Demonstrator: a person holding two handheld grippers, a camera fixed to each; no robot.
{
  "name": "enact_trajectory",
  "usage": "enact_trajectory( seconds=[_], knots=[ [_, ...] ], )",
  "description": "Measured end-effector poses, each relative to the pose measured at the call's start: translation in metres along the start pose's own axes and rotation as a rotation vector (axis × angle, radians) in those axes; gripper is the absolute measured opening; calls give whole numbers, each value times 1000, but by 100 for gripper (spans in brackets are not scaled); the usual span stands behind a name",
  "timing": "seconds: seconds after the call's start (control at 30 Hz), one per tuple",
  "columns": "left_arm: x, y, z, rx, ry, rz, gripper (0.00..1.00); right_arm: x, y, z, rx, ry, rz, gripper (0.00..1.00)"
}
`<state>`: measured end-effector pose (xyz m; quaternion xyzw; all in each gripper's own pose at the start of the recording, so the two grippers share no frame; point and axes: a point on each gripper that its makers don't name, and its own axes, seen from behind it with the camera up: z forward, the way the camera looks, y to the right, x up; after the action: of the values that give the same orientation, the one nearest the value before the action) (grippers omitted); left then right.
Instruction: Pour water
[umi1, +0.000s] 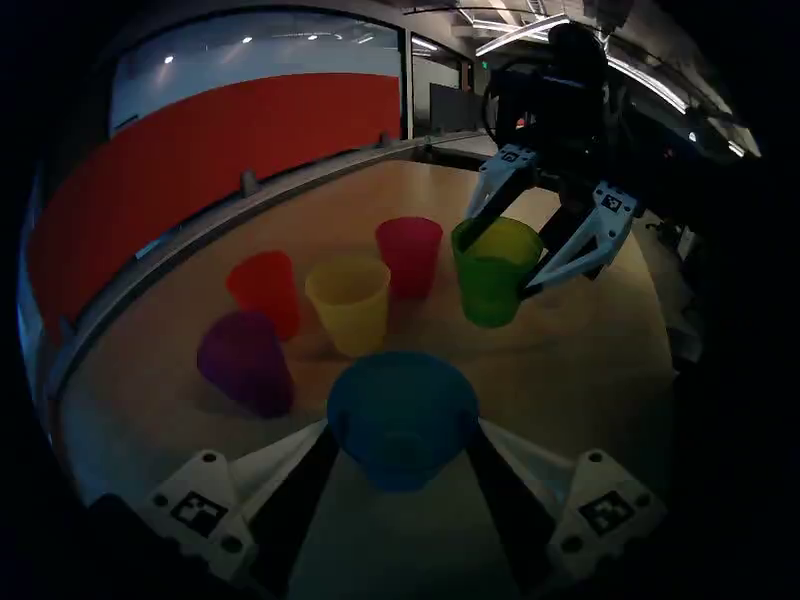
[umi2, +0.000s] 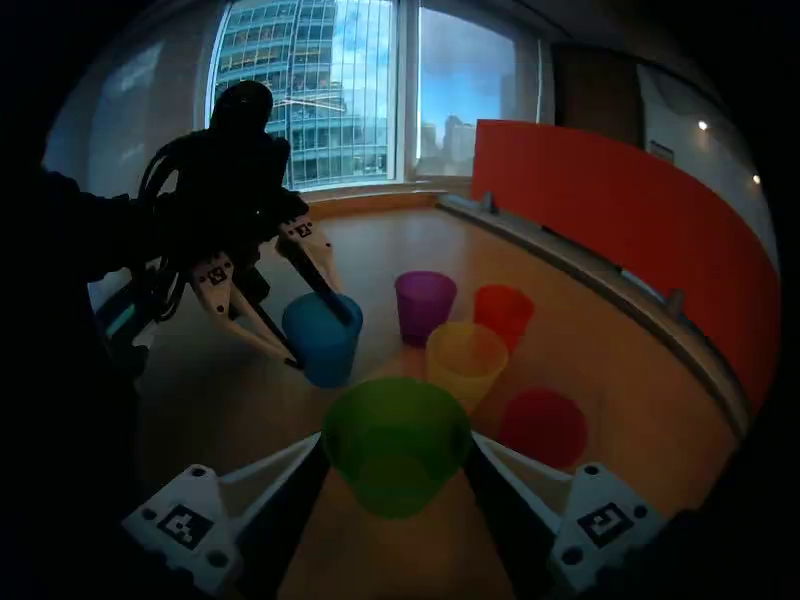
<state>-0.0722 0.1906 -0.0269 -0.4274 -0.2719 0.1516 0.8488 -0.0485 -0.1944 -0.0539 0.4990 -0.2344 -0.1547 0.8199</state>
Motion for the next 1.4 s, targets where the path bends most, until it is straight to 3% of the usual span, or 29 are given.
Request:
enact_trajectory(
  seconds=[0.67,1.13,1.4],
  knots=[
    [-19,-1,7,-12,-22,-21,86,-15,-1,19,-1,-31,-4,91],
    [-28,1,6,-3,-49,-5,99,-26,-2,30,-7,-42,-10,91],
    [-31,0,1,6,-52,-26,99,-29,-1,28,-11,-39,-1,91]
  ],
)
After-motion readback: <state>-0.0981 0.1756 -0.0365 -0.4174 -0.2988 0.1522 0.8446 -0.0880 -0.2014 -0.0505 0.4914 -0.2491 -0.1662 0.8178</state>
